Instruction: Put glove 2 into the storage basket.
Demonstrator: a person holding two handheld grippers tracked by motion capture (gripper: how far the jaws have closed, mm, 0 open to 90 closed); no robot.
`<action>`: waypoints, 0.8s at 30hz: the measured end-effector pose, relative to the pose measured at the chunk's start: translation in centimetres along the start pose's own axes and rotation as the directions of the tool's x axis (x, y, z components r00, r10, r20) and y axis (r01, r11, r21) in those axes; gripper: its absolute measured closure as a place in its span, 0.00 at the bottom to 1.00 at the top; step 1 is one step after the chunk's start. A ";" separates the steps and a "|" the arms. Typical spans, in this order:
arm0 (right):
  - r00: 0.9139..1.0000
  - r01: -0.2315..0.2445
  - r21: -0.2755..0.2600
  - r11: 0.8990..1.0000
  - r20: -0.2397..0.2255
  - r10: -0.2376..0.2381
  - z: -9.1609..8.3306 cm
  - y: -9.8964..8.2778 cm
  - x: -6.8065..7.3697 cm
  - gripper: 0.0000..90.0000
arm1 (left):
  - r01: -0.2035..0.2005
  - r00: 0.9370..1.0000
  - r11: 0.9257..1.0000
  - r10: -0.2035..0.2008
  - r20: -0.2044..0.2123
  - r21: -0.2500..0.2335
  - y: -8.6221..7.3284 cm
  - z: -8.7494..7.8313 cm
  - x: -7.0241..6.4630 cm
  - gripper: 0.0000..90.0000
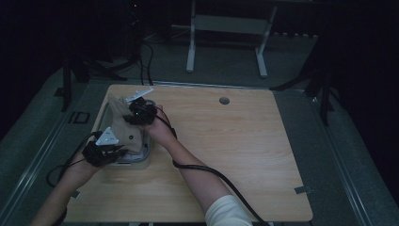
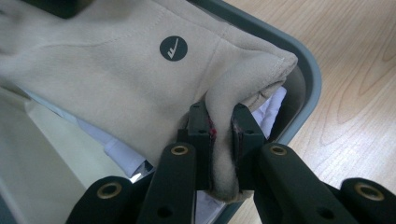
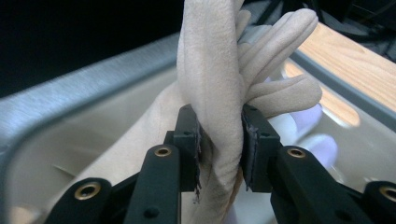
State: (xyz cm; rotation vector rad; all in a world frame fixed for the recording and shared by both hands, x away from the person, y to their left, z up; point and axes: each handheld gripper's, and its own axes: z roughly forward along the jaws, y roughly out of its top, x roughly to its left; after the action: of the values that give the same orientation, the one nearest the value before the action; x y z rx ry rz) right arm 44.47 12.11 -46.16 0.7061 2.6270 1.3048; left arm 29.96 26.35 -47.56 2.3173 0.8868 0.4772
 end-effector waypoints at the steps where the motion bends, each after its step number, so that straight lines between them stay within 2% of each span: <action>1: 1.000 0.003 0.015 1.000 0.010 -0.003 0.2 -0.2 -0.1 0.79 | -0.004 1.000 1.000 0.004 0.004 0.005 -0.1 0.2 0.0 0.91; 5: 1.000 -0.017 0.044 0.999 0.005 0.017 1.1 -1.0 -0.6 0.78 | 0.008 1.000 1.000 -0.008 0.006 0.018 -0.3 0.8 0.0 0.91; 7: 0.999 -0.041 0.056 0.998 -0.002 0.041 1.6 -1.6 -1.1 0.78 | 0.010 1.000 1.000 -0.010 0.008 0.019 -0.3 1.0 0.0 0.91; 13: 0.997 -0.068 0.053 0.996 -0.018 0.070 1.8 -2.1 -1.9 0.75 | 0.022 1.000 1.000 -0.022 0.012 0.019 -0.3 1.7 0.0 0.90; 16: 0.996 -0.081 0.057 0.995 -0.017 0.082 1.7 -2.0 -2.0 0.67 | 0.032 0.999 0.999 -0.032 0.020 0.028 -0.2 1.8 0.0 0.90; 20: 0.997 -0.081 0.062 0.995 -0.005 0.082 1.0 -1.7 -2.2 0.49 | 0.034 0.999 0.999 -0.035 0.029 0.041 -0.1 1.7 0.1 0.89; 24: 0.995 -0.093 0.046 0.995 -0.018 0.094 -0.1 -1.2 -2.5 0.31 | 0.052 0.998 0.998 -0.053 0.032 0.031 -0.1 1.7 0.1 0.87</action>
State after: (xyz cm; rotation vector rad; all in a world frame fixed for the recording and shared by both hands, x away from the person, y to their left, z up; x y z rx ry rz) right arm 46.17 10.25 -47.28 0.8371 2.6766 1.2863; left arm 30.85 25.84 -48.90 2.3160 0.9428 0.4044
